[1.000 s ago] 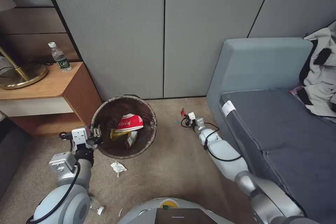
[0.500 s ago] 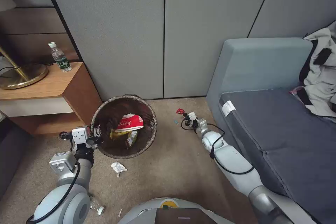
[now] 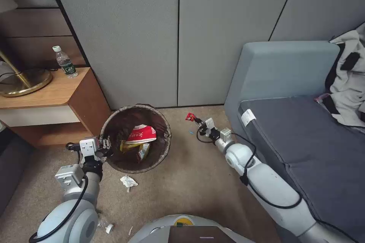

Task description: Pick up the trash bin, then pick up the garbage from the floor and place it into the trash bin.

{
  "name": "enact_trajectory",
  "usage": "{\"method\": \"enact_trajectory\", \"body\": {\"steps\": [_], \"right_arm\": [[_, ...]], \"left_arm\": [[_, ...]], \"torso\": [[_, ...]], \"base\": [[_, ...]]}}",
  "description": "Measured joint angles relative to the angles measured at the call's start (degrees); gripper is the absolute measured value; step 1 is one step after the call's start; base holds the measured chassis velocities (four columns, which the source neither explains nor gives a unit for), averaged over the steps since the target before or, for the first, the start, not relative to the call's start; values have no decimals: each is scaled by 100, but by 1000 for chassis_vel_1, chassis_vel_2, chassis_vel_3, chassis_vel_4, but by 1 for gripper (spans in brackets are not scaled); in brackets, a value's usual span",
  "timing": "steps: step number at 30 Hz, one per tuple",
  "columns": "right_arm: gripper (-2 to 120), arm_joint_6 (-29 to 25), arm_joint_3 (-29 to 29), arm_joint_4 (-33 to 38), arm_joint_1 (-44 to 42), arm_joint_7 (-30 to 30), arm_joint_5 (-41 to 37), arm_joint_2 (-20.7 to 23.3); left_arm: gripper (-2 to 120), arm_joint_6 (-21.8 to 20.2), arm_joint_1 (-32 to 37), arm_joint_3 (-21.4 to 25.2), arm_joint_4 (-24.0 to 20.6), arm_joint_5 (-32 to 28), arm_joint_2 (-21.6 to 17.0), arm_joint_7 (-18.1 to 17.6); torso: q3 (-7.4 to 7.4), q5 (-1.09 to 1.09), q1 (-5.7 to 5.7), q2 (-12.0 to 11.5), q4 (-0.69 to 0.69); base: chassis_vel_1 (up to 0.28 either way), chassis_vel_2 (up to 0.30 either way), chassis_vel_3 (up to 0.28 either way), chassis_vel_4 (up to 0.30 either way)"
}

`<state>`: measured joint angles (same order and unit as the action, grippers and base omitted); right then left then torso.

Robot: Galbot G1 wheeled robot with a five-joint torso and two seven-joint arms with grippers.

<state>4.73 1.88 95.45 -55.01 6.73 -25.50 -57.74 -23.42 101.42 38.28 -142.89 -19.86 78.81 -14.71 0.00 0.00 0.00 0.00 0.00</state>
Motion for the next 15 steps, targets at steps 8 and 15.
{"method": "enact_trajectory", "body": {"steps": [8,15], "right_arm": [[0,339,58,1195,-101,19,-596,449],[0,570,66,1983,5,119,-979,709]], "left_arm": [[4,-82,50,-18,0,49,-59,27],[4,-190,58,-34,14,52,-88,32]], "torso": [[0,0,0,0,1],[0,0,0,0,1]], "base": [[0,0,0,0],[0,0,0,0]]}}
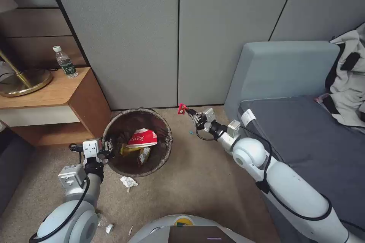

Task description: Pick up the trash bin, then pick up the garbage from the floor and place it into the trash bin.

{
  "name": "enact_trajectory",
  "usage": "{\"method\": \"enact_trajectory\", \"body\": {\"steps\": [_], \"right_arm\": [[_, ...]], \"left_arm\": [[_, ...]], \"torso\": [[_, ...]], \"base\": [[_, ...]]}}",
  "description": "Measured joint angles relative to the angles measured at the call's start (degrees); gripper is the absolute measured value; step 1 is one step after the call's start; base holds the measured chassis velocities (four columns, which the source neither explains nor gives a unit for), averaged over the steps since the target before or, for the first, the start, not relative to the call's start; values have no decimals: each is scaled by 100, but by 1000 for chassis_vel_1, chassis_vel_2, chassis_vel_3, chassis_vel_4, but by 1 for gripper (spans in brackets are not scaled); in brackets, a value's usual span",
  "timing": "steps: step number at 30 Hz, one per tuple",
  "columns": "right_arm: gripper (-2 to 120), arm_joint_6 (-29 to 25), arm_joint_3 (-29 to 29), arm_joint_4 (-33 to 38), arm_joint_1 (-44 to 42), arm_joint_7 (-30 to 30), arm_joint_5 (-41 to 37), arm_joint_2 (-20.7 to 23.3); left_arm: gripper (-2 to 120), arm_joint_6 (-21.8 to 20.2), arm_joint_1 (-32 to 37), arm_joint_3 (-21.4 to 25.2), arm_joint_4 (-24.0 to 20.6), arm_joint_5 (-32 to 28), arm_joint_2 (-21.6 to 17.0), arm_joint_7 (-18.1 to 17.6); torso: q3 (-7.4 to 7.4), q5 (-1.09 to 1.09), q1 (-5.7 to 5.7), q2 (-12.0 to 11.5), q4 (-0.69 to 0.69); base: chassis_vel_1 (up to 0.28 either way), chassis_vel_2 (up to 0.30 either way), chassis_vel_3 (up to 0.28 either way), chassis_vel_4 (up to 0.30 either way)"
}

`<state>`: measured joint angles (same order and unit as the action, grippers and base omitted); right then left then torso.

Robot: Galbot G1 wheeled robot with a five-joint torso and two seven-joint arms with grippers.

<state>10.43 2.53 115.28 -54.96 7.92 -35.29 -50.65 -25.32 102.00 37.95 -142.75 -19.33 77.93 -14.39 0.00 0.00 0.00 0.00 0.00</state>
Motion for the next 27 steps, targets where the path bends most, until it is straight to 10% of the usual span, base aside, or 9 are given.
{"method": "enact_trajectory", "body": {"steps": [27], "right_arm": [[0,791,-1025,889,1324,485,-877,-50]], "left_arm": [[4,-192,-20,-50,96,143,-43,125]], "torso": [[1,-1,0,0,0]], "base": [[0,0,0,0]]}}
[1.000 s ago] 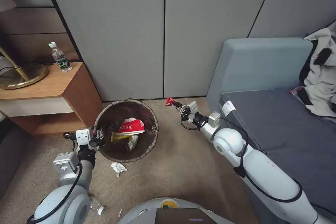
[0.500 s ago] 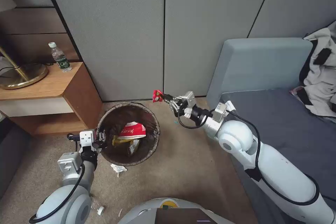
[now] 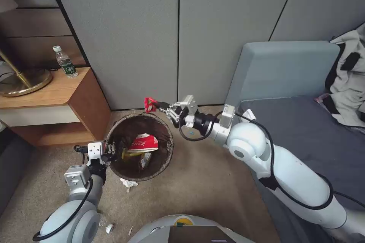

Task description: Pick up the trash bin, then pick up the garbage from the floor and place it into the trash bin.

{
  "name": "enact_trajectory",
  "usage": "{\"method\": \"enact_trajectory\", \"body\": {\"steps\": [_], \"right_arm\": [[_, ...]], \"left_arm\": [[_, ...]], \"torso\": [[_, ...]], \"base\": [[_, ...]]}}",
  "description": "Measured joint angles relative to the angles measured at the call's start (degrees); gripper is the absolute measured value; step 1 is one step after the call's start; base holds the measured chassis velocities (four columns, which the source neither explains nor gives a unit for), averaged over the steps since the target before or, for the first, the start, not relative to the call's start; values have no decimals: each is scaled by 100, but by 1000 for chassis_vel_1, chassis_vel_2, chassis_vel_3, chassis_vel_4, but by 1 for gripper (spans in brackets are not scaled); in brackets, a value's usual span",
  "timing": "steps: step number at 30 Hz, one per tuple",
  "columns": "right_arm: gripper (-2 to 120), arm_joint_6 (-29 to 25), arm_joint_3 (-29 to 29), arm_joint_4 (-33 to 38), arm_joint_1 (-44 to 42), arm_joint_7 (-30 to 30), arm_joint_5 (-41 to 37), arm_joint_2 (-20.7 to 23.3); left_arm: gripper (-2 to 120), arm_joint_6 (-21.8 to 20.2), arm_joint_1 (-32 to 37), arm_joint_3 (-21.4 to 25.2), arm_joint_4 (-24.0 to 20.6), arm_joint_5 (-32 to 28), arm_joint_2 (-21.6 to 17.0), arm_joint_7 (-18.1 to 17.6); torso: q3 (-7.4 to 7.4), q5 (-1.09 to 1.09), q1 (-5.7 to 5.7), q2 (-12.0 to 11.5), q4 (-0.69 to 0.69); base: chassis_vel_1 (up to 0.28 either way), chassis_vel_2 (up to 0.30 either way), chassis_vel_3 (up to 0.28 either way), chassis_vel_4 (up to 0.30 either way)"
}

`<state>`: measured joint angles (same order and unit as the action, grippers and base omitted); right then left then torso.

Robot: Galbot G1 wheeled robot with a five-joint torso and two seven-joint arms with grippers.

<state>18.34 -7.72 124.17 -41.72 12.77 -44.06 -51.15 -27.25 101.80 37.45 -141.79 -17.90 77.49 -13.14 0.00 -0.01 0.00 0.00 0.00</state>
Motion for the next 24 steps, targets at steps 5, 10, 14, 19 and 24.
{"method": "enact_trajectory", "body": {"steps": [5,10,14,19,24], "right_arm": [[0,47,-352,-27,-119,65,165,18],[0,67,-629,-36,-119,108,268,55],[0,66,-891,-84,-75,111,391,66],[0,65,-1044,-200,-38,108,523,19],[0,56,-1179,-369,16,101,671,-71]], "left_arm": [[4,-1,-20,28,6,-7,-22,18],[4,-1,-36,30,12,-13,-30,25],[4,-1,-52,30,16,-18,-35,34],[4,-1,-60,35,16,-24,-43,40],[4,-1,-70,38,6,-29,-44,48]], "torso": [[0,0,0,0,-1],[0,0,0,0,0],[0,0,0,0,0],[0,0,0,0,0],[0,0,0,0,0]], "base": [[0,0,0,0],[0,0,0,0],[0,0,0,0],[0,0,0,0],[0,0,0,0]]}}
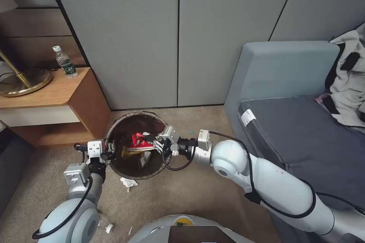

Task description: Pick up the trash bin, then pick up the garbage from the floor and place it into the trash bin.

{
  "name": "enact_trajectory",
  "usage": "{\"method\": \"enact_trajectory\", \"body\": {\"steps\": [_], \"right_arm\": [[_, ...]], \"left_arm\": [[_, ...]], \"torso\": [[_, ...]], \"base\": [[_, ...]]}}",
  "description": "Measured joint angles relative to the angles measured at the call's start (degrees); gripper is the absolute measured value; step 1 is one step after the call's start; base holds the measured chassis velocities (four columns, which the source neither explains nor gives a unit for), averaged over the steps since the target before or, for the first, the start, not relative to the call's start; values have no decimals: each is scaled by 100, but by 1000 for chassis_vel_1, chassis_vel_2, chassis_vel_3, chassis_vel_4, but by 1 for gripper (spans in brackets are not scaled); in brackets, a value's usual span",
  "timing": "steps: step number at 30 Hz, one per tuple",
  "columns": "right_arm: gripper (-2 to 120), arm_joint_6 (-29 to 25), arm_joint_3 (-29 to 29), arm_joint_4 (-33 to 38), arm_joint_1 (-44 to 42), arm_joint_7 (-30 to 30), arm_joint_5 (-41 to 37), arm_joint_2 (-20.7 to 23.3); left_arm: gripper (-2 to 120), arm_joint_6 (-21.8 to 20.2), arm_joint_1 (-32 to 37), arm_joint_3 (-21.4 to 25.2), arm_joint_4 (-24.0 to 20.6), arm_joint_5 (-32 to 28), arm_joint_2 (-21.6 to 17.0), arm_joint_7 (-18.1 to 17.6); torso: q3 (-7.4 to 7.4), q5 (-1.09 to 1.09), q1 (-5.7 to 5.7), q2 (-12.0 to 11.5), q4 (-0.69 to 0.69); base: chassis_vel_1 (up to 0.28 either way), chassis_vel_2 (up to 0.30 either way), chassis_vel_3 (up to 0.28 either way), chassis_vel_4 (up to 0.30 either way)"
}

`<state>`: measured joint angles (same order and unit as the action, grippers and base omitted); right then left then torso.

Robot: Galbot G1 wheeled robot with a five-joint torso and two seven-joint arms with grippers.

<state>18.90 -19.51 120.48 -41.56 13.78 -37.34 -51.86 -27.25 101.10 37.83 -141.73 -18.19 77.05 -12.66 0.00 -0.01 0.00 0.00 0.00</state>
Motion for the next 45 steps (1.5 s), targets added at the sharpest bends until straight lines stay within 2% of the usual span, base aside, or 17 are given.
{"method": "enact_trajectory", "body": {"steps": [4,7,8,11,12,15,17,19,21,24,25,27,28,30,36,45], "right_arm": [[6,-11,-14,-116,25,-26,125,-68],[19,-22,-1,-150,34,-148,147,-91],[19,-22,-1,-150,34,-148,147,-91],[32,-30,8,-138,34,-274,149,-87],[32,-30,8,-138,34,-274,149,-87],[46,-32,25,-82,32,-336,141,-84],[49,-32,31,-69,32,-346,138,-85],[61,-32,67,-10,28,-386,119,-97],[65,-32,92,35,26,-415,103,-102],[80,-32,252,243,1,-524,-5,-94],[80,-32,252,243,1,-524,-5,-94],[91,-32,452,482,-56,-679,-189,-44],[91,-32,452,482,-56,-679,-189,-44],[98,-25,709,779,-160,-867,-413,36],[100,-193,1108,1262,-553,-1203,-530,235],[100,-655,1722,1297,-1596,-1818,-192,243]], "left_arm": [[4,1,-1,-1,-26,-2,7,12],[4,3,0,1,-35,-3,9,17],[4,3,0,1,-35,-3,9,17],[4,6,-6,-4,-35,-3,14,18],[4,6,-6,-4,-35,-3,14,18],[4,7,-7,-9,-37,-4,14,21],[4,7,-7,-8,-37,-3,13,22],[4,8,-5,-3,-37,-4,10,23],[4,8,-4,-2,-37,-4,10,23],[4,14,-4,2,-37,-5,14,23],[4,14,-4,2,-37,-5,14,23],[4,21,-11,7,-26,-7,21,23],[4,21,-11,7,-26,-7,21,23],[4,25,-14,9,-23,-9,27,23],[4,33,-16,12,-17,-12,35,21],[4,40,-23,26,-14,-15,66,12]], "torso": [[0,1,0,0,0],[0,0,0,0,0],[0,0,0,0,0],[0,0,0,0,0],[0,0,0,0,0],[0,1,0,0,0],[0,0,0,0,0],[0,1,0,0,0],[0,0,0,0,0],[0,1,0,0,0],[0,1,0,0,0],[0,1,0,0,0],[0,1,0,0,0],[0,1,0,0,0],[0,1,0,0,0],[0,2,0,0,-1]], "base": [[0,0,0,0],[0,0,0,0],[0,0,0,0],[0,0,0,0],[0,0,0,0],[0,0,0,0],[0,0,0,0],[0,0,0,0],[0,0,0,0],[0,0,0,0],[0,0,0,0],[0,0,0,0],[0,0,0,0],[0,0,0,0],[0,0,0,0],[0,0,0,0]]}}
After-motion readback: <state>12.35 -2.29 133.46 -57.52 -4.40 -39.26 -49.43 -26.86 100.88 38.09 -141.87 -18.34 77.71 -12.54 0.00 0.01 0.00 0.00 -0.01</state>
